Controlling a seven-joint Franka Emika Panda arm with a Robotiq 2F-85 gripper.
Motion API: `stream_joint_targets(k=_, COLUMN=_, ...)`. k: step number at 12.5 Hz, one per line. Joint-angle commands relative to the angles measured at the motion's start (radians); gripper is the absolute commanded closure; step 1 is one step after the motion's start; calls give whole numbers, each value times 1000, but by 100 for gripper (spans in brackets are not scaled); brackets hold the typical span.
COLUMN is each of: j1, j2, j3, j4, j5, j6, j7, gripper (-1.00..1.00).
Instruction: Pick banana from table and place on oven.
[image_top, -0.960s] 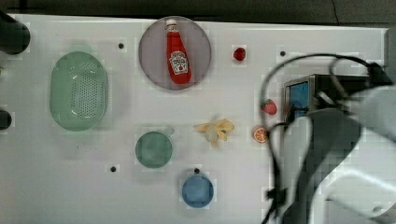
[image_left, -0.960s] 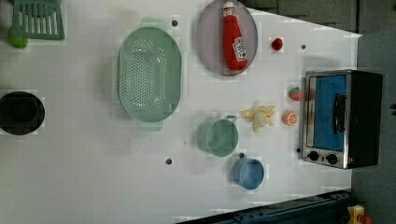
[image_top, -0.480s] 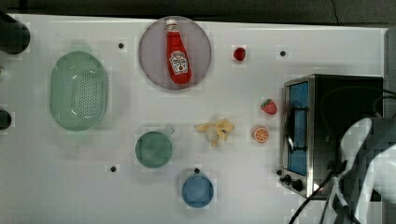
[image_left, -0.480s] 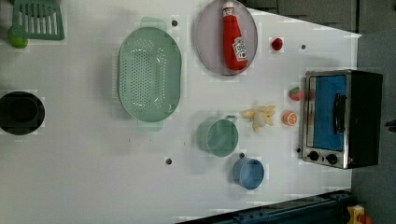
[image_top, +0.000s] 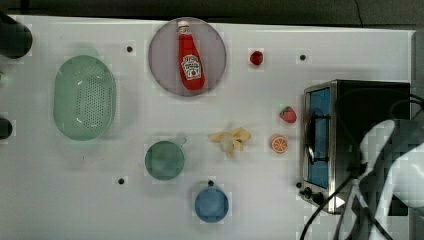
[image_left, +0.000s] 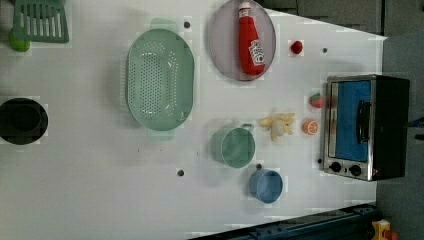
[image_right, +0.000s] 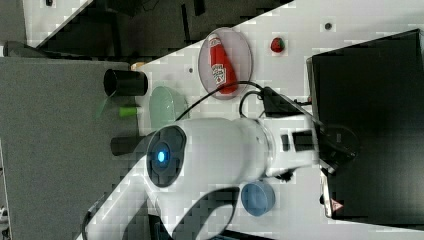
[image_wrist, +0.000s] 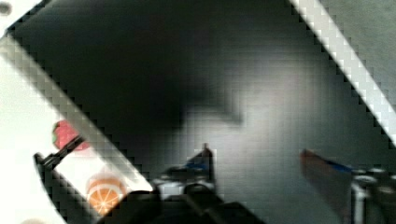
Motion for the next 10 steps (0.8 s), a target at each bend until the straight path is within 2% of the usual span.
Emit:
stream_joint_targets(k=1, j1=29, j2=-35, j3=7, j4=28, j5=10, j6=7, j7=-45, gripper=-84)
stream_joint_targets(k=2, j1=33, j2=-39, j3=9, j4=33, j5=10, j6=6, j7=-46, gripper=-99)
stream_joint_targets(k=5, j1=55, j2=-86, j3=12, j4=81, j5=-40, j6=-48, j7=-42, gripper=-100)
stream_joint_targets(k=10, j1=116, j2=-229, j3=61, j4=228, j5=-161, j6=-353, j7=110, gripper=-100)
